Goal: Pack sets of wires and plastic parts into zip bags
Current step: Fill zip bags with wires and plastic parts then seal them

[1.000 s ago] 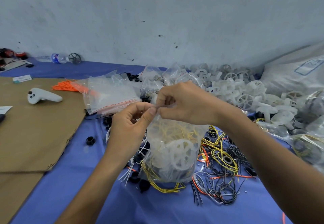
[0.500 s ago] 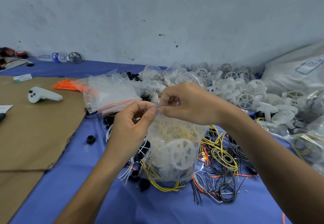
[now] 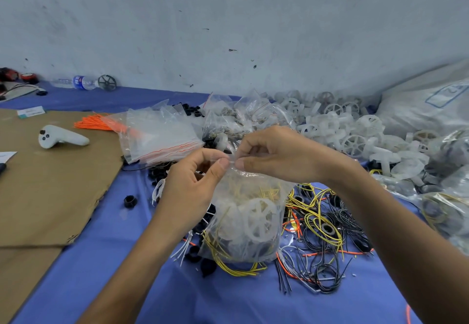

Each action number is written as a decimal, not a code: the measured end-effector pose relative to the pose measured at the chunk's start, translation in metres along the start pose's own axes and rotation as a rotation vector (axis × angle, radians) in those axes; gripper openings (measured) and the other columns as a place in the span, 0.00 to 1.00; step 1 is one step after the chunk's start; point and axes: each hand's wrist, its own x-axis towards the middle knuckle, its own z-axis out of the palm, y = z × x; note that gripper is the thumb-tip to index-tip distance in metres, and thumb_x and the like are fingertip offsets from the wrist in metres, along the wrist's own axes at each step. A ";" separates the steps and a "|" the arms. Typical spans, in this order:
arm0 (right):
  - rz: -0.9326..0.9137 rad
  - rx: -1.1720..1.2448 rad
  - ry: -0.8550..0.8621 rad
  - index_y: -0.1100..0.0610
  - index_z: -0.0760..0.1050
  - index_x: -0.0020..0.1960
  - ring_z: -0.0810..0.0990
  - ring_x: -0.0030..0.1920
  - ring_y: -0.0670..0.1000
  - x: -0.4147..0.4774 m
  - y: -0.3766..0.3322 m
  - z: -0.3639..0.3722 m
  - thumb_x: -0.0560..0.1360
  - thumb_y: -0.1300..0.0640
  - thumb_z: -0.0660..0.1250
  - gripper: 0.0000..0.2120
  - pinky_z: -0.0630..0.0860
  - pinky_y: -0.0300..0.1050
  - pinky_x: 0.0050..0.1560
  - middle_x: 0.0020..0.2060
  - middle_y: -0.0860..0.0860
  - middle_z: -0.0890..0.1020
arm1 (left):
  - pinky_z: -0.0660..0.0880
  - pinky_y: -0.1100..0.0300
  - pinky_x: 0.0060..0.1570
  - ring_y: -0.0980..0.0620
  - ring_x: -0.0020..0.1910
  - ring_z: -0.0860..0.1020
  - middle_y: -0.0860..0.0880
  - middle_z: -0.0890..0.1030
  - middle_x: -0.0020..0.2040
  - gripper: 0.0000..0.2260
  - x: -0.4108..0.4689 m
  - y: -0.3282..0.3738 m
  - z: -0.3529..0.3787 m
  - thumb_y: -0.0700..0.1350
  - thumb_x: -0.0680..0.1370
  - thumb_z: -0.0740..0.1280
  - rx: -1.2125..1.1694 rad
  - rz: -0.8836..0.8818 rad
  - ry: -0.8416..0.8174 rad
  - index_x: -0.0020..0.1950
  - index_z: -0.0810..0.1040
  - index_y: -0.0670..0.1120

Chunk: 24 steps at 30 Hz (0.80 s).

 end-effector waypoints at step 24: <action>0.025 -0.022 0.012 0.44 0.81 0.47 0.81 0.43 0.47 -0.014 0.009 -0.006 0.71 0.34 0.66 0.15 0.80 0.53 0.47 0.40 0.45 0.84 | 0.72 0.69 0.37 0.61 0.34 0.73 0.56 0.82 0.37 0.02 -0.005 0.004 -0.004 0.52 0.75 0.71 -0.073 -0.108 0.074 0.45 0.84 0.56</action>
